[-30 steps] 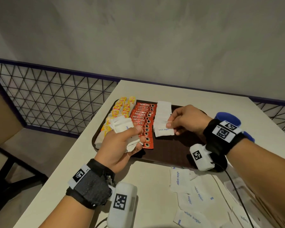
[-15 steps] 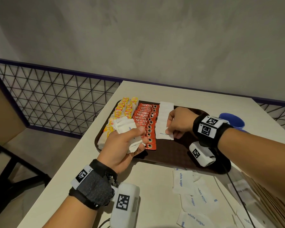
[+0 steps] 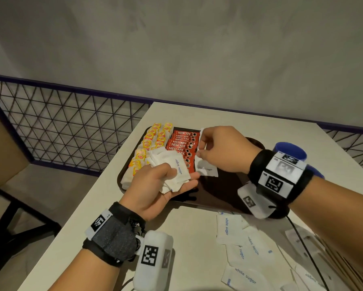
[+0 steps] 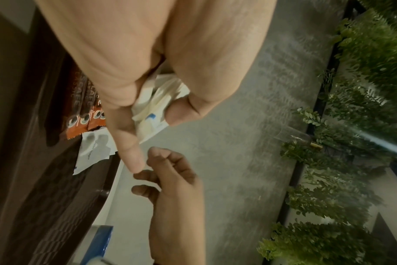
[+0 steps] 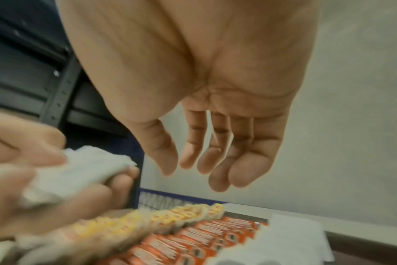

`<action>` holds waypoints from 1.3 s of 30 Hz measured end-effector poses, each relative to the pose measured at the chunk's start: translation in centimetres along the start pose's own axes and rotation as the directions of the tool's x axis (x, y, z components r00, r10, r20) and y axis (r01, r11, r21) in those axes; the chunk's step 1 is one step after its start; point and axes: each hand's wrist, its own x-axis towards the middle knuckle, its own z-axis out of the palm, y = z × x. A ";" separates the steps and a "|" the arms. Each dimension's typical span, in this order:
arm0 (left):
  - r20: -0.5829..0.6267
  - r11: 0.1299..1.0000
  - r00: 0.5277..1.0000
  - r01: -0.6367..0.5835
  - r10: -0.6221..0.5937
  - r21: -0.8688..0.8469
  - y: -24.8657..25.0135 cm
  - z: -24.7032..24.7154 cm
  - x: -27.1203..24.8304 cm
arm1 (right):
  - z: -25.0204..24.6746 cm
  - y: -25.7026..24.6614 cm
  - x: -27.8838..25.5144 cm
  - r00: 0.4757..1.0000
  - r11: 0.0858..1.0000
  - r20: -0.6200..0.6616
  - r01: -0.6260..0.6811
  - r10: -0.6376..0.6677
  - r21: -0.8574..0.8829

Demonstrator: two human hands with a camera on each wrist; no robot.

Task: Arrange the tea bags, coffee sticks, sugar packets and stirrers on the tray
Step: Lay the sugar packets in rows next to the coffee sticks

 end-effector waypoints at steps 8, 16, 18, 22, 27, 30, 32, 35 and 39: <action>0.111 0.972 0.994 -0.023 -0.003 0.233 -0.1 -0.1 -0.6 | -0.5 -2.5 -4.5 0.991 0.977 0.054 0.113 -0.125 0.182; -0.005 0.968 0.993 -0.111 0.115 0.224 -0.4 -0.4 0.1 | -1.3 -1.6 -4.8 0.992 0.974 0.094 0.060 -0.082 0.220; -0.030 0.973 0.991 -0.124 0.132 0.194 -0.4 -0.5 0.2 | -1.1 -1.3 -4.7 0.991 0.968 0.122 0.024 -0.056 0.251; -0.019 0.979 0.994 -0.107 0.112 0.176 -0.4 -0.8 0.4 | -1.2 -0.9 -4.5 0.991 0.918 0.130 -0.059 0.008 0.392; 0.027 0.962 0.998 -0.069 0.065 0.263 -0.6 -1.0 0.4 | -1.2 -1.0 -4.5 0.988 0.865 0.156 -0.094 0.018 0.492; -0.006 0.964 0.997 -0.075 0.079 0.256 -0.5 -0.8 0.3 | -1.2 -0.9 -4.3 0.993 0.888 0.115 -0.071 0.020 0.455; -0.023 0.965 0.996 -0.074 0.083 0.250 -0.4 -0.8 0.2 | -1.2 -0.8 -4.0 0.996 0.888 0.086 -0.072 0.037 0.453; -0.063 0.967 0.994 -0.071 0.089 0.243 -0.5 -0.7 0.4 | -1.4 -0.6 -3.6 0.995 0.872 0.087 -0.076 0.039 0.484; -0.131 0.983 0.989 -0.049 0.073 0.180 -0.3 -0.6 0.5 | -1.9 0.7 -2.0 0.993 0.869 0.066 -0.116 0.096 0.481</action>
